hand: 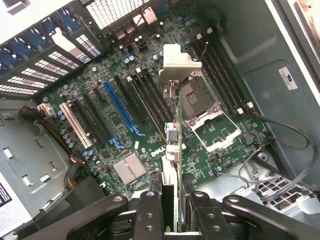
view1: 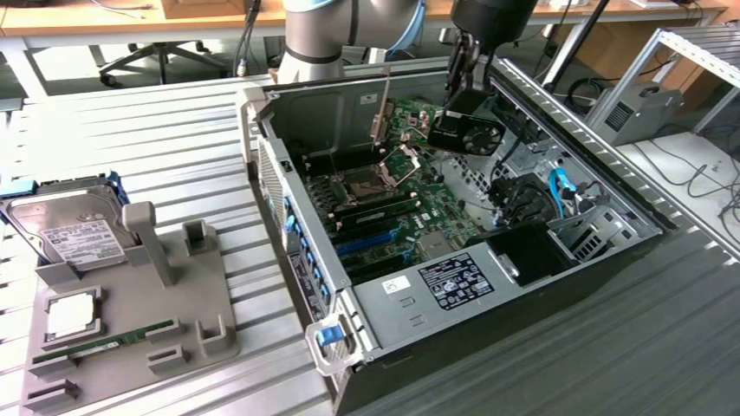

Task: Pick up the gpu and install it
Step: 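Insert the gpu into the slot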

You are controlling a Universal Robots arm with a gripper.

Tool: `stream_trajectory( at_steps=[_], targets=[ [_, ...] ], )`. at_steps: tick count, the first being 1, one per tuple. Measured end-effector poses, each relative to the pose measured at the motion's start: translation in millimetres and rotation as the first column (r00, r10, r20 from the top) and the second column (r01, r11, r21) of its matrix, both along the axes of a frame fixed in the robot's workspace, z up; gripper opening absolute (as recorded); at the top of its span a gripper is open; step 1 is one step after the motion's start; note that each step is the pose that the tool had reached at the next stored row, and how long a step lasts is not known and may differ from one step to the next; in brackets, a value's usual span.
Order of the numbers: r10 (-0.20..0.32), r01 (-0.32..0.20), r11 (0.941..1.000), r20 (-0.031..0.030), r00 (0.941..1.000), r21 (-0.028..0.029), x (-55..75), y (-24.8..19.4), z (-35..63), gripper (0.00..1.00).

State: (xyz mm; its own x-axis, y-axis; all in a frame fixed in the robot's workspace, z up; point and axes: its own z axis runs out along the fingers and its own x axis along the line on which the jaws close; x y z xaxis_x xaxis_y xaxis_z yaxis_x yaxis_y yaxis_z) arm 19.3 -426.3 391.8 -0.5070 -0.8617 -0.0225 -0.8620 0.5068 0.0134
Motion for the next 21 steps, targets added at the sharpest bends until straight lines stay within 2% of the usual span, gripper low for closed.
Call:
stream_trajectory(
  at_steps=[21],
  targets=[
    [0.046,-0.046,0.9989,0.0,0.9989,0.0,0.0,0.0,0.0,0.26]
  ],
)
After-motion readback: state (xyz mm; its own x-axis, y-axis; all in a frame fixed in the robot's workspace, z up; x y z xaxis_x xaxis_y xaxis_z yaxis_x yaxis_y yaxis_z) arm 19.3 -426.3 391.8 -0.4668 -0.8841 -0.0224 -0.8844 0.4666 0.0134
